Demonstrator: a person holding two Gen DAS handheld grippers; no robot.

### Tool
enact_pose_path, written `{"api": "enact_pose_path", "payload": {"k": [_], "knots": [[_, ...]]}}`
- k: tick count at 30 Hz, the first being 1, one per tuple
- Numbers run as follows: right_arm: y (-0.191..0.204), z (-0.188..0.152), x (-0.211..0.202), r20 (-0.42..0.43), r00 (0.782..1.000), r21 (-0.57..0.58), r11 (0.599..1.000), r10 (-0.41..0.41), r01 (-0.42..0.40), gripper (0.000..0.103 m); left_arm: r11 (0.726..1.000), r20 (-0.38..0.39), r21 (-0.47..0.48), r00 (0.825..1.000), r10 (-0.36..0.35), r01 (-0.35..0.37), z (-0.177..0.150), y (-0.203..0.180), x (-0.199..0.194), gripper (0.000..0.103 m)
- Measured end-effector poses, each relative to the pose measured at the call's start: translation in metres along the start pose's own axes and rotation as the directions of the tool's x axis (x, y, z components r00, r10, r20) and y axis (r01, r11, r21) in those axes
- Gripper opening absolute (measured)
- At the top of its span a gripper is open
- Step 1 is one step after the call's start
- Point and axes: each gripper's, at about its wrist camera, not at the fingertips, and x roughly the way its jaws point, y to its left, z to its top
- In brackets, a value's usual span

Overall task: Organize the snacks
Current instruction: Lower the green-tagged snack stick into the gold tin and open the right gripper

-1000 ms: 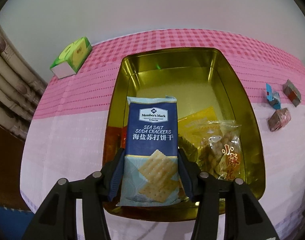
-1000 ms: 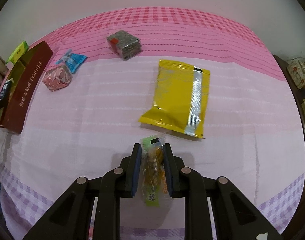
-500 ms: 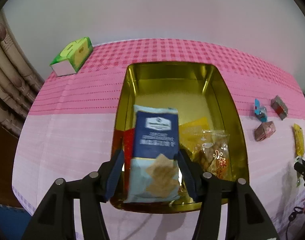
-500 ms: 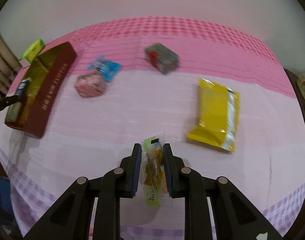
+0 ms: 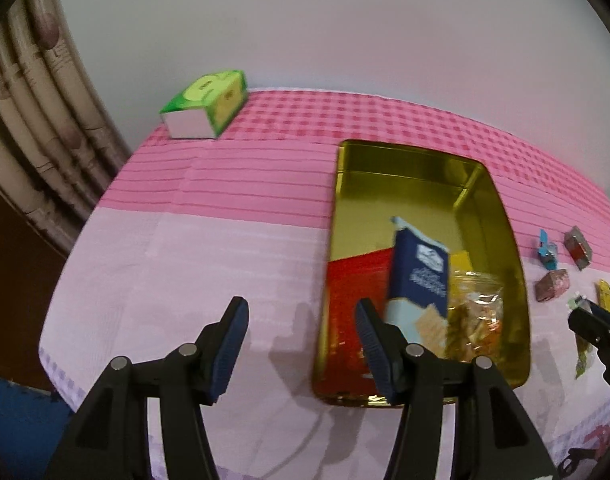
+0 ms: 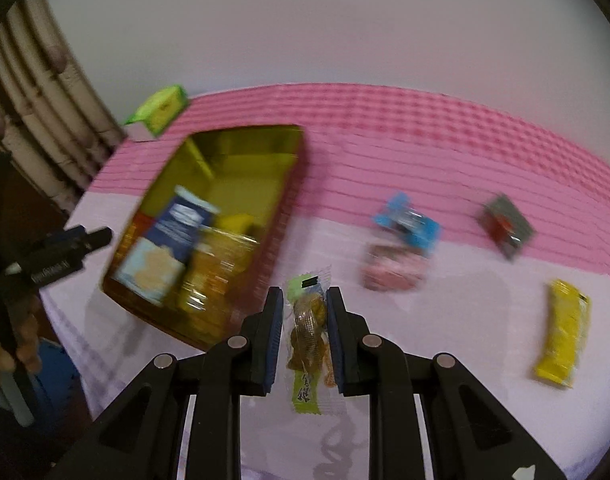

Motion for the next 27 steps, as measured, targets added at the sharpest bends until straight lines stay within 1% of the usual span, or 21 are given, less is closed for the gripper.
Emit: {"api": "enact_pose_path", "payload": {"k": [4, 8, 11, 13, 18, 22, 27], "knots": [[0.032, 0.007, 0.013, -0.008, 0.999, -0.013, 0.999, 0.037, -0.037, 0.019, 1.0, -0.005, -0.007, 1.0, 0.018, -0.018, -0.004, 0.011, -0.001, 0.057], [0.056, 0.014, 0.027, -0.018, 0.999, -0.032, 0.998, 0.049, -0.05, 0.019, 0.999, -0.004, -0.015, 0.999, 0.047, -0.047, -0.004, 0.023, 0.001, 0.057], [0.07, 0.017, 0.037, -0.028, 0.999, -0.049, 0.998, 0.042, -0.043, 0.019, 0.998, -0.01, -0.022, 0.998, 0.062, -0.063, -0.004, 0.027, 0.005, 0.057], [0.075, 0.016, 0.041, -0.033, 0.999, -0.062, 0.997, 0.033, -0.035, 0.019, 0.997, -0.013, -0.022, 0.997, 0.073, -0.073, -0.005, 0.027, 0.005, 0.057], [0.087, 0.015, 0.055, -0.056, 0.998, -0.085, 0.996, 0.023, -0.027, 0.019, 0.997, -0.019, -0.038, 0.997, 0.07, -0.071, -0.005, 0.031, 0.006, 0.057], [0.091, 0.016, 0.063, -0.062, 0.998, -0.09, 0.996, 0.005, -0.011, 0.019, 0.997, -0.026, -0.034, 0.997, 0.07, -0.071, -0.006, 0.032, 0.008, 0.057], [0.092, 0.016, 0.072, -0.077, 0.997, -0.103, 0.995, -0.018, 0.01, 0.019, 0.996, -0.033, -0.051, 0.997, 0.065, -0.066, -0.006, 0.037, 0.009, 0.057]]}}
